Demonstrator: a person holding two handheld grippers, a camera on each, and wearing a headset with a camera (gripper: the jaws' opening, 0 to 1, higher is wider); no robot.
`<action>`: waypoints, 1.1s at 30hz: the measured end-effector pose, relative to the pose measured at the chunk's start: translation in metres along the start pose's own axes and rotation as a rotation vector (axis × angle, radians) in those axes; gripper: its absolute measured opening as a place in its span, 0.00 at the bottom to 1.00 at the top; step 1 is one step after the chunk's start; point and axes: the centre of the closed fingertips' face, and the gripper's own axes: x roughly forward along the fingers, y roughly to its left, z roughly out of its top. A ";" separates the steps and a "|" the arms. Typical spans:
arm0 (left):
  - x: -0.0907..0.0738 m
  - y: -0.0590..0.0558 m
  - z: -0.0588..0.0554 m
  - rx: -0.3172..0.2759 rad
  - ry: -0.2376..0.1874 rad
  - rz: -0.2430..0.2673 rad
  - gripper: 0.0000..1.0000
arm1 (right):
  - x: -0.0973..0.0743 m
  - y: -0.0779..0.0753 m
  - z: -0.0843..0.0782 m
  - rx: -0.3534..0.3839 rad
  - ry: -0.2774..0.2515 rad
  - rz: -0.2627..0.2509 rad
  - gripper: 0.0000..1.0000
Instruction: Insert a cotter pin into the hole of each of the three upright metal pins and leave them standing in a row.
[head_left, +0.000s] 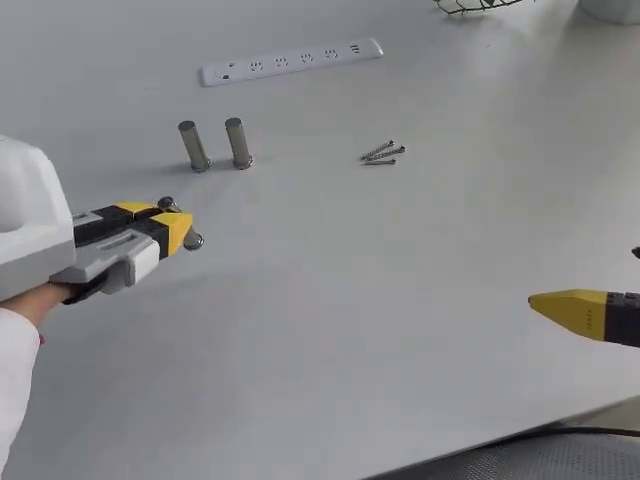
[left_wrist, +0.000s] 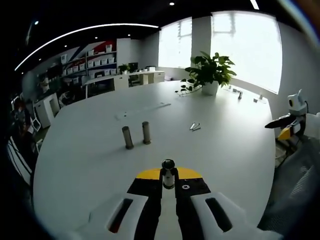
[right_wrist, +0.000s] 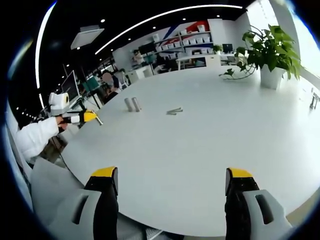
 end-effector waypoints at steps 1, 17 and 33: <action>-0.001 -0.002 -0.001 -0.003 -0.003 0.002 0.07 | 0.000 0.000 0.000 -0.002 0.000 0.001 0.87; 0.006 -0.016 -0.029 -0.036 0.029 0.013 0.07 | 0.002 0.004 -0.001 -0.009 0.010 0.010 0.86; 0.013 -0.020 -0.046 -0.036 0.059 0.010 0.07 | 0.004 0.007 0.000 -0.017 0.023 0.018 0.86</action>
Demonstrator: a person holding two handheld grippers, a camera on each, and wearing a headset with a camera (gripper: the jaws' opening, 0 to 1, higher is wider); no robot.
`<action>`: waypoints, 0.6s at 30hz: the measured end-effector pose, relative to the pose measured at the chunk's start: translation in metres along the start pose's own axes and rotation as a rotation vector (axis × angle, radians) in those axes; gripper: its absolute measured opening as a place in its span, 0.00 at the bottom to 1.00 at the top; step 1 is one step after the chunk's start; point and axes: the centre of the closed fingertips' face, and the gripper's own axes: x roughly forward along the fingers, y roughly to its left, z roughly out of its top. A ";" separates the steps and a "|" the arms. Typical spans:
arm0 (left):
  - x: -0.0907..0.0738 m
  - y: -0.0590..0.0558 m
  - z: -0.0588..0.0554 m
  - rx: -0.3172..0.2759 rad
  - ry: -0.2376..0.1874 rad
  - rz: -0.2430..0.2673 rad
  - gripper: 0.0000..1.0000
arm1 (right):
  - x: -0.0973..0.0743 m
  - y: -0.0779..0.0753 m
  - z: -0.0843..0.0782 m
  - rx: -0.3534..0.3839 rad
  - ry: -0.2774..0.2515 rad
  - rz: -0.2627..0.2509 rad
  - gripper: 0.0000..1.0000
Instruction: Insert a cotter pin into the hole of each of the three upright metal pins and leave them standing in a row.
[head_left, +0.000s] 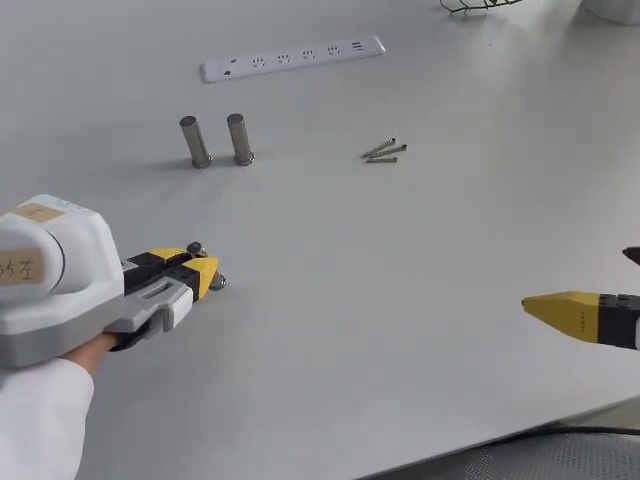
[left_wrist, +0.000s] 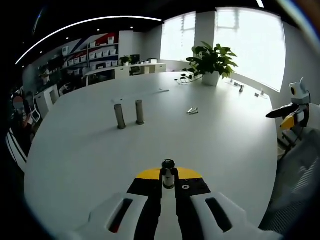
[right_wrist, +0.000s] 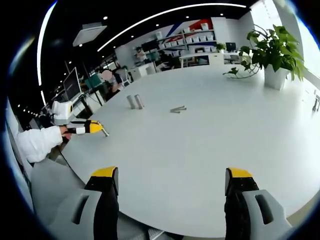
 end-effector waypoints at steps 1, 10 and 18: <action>0.000 0.000 -0.001 0.001 0.002 0.002 0.07 | 0.000 0.000 0.000 0.000 0.000 0.000 0.86; 0.004 -0.005 -0.010 0.034 0.015 -0.009 0.07 | 0.001 -0.001 0.001 0.001 0.001 -0.007 0.86; 0.000 -0.006 -0.012 0.034 -0.005 -0.029 0.07 | 0.001 0.003 0.001 -0.001 0.005 -0.006 0.86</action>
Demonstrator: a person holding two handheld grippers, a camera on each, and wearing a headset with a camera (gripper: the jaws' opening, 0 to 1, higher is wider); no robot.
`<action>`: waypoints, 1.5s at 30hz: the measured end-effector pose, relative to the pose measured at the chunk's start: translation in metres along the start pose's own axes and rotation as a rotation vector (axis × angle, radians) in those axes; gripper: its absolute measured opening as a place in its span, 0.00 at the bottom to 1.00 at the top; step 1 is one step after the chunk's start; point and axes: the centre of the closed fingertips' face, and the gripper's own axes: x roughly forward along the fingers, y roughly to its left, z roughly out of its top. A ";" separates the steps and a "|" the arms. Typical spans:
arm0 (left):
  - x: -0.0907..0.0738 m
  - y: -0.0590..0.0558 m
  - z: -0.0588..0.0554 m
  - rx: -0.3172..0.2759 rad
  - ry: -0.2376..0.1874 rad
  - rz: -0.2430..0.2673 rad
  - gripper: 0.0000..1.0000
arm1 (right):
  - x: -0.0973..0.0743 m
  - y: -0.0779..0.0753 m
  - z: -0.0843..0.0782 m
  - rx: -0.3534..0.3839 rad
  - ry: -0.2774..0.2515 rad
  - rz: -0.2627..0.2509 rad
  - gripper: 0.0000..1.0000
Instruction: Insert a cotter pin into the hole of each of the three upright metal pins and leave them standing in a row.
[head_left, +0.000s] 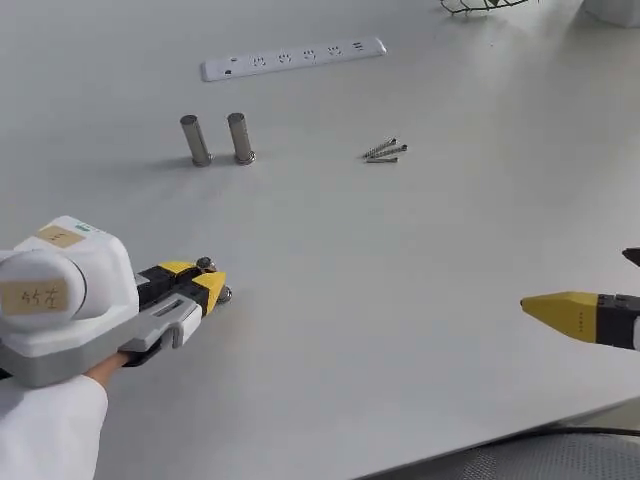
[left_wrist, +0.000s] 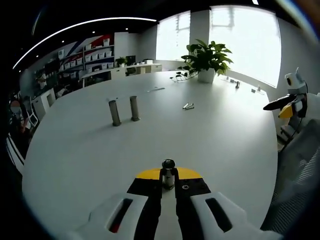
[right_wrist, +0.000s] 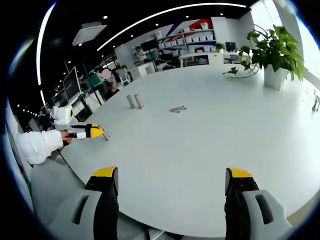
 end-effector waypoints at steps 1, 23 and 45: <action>0.000 0.000 0.000 -0.001 -0.001 -0.002 0.07 | 0.000 0.000 0.000 0.000 0.000 -0.001 0.86; -0.014 0.001 0.018 -0.088 -0.059 -0.065 0.12 | 0.000 0.001 0.001 -0.012 -0.005 0.015 0.86; -0.059 -0.009 -0.007 -0.071 0.043 -0.171 0.99 | 0.008 0.009 0.010 -0.055 0.013 0.039 0.86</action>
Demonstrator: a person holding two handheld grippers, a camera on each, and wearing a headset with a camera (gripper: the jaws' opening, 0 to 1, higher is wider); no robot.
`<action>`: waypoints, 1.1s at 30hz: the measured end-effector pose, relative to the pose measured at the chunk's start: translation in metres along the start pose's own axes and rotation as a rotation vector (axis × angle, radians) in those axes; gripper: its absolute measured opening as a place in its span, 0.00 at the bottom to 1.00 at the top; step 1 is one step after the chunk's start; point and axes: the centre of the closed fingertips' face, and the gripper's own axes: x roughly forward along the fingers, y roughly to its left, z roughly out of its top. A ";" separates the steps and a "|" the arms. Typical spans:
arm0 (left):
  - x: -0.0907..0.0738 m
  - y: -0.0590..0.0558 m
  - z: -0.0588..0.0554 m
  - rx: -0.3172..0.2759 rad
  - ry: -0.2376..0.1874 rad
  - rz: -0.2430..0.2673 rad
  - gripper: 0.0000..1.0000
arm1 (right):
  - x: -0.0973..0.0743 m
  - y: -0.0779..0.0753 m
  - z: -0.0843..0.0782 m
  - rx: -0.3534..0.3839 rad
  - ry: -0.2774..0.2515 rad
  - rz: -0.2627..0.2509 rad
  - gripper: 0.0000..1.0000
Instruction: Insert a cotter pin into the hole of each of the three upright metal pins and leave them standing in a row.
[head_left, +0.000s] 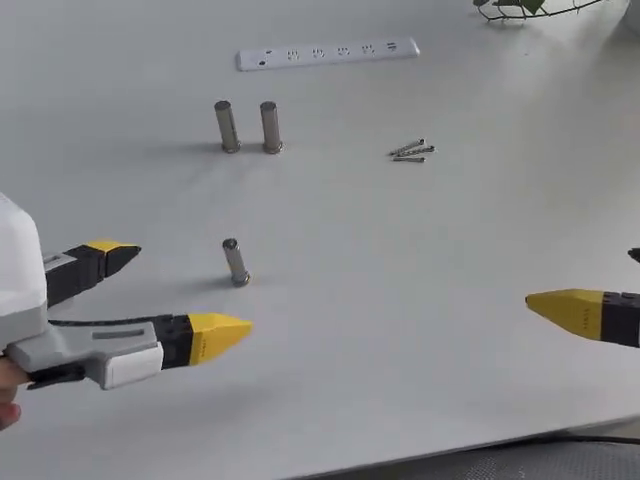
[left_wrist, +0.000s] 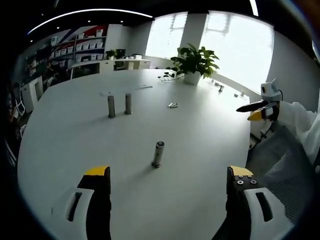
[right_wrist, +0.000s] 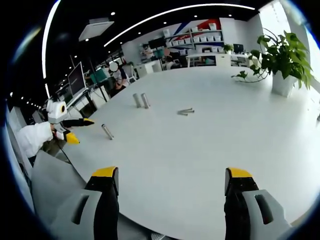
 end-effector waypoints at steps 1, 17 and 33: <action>-0.002 -0.002 -0.002 -0.002 0.002 -0.006 0.99 | 0.000 0.000 0.001 -0.001 -0.001 0.000 0.86; -0.018 -0.002 -0.015 -0.023 0.015 0.025 0.99 | 0.016 -0.003 0.031 -0.173 0.087 0.057 0.76; -0.029 -0.012 -0.008 -0.066 -0.032 0.010 0.99 | 0.080 -0.009 0.103 -0.504 0.175 0.193 0.68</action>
